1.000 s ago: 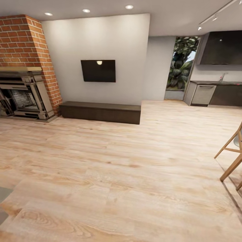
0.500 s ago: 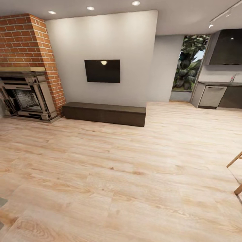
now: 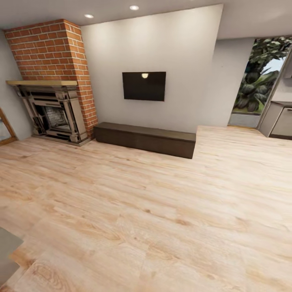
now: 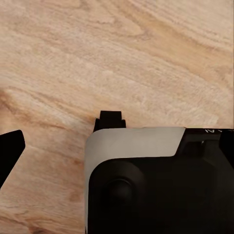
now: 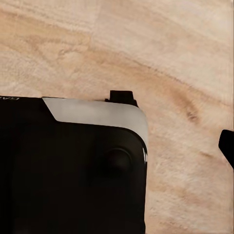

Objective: Move the two storage containers from the living room to the garage. In the garage, place one container on the floor and stack the other container on top of it (either order is fine).

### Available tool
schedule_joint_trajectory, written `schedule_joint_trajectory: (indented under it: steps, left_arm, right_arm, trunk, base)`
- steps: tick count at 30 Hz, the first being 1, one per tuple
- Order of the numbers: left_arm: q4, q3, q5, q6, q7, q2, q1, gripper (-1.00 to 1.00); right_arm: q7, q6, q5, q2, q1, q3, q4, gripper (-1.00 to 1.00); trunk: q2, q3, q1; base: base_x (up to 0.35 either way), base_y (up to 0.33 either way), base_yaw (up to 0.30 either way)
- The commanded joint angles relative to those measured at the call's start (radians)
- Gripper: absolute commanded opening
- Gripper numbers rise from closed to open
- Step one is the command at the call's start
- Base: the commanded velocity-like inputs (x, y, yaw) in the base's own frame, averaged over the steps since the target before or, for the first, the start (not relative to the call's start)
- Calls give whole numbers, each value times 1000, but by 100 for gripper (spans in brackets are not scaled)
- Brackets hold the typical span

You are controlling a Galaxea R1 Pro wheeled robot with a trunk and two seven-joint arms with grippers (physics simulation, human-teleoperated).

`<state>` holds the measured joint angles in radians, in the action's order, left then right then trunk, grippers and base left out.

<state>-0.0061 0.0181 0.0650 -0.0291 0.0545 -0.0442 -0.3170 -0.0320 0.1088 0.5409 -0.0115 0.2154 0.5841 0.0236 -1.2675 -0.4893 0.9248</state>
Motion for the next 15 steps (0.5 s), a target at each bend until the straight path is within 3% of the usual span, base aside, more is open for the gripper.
schedule_joint_trajectory:
  steps: [1,10,15]
  left_arm:
    - [0,2,7,-3,4,0,0,100]
    - [0,2,7,-3,4,0,0,100]
    - [-1,2,7,-3,4,0,0,100]
  right_arm:
    - [-1,5,8,-1,1,9,2,100]
    - [-1,5,9,-1,1,8,2,100]
    - [-1,5,10,1,1,8,2,100]
  trunk:
    - [0,-1,1]
    - [0,-1,1]
    - [0,-1,1]
  base:
    - [321,0,270]
    - [321,0,258]
    - [321,0,60]
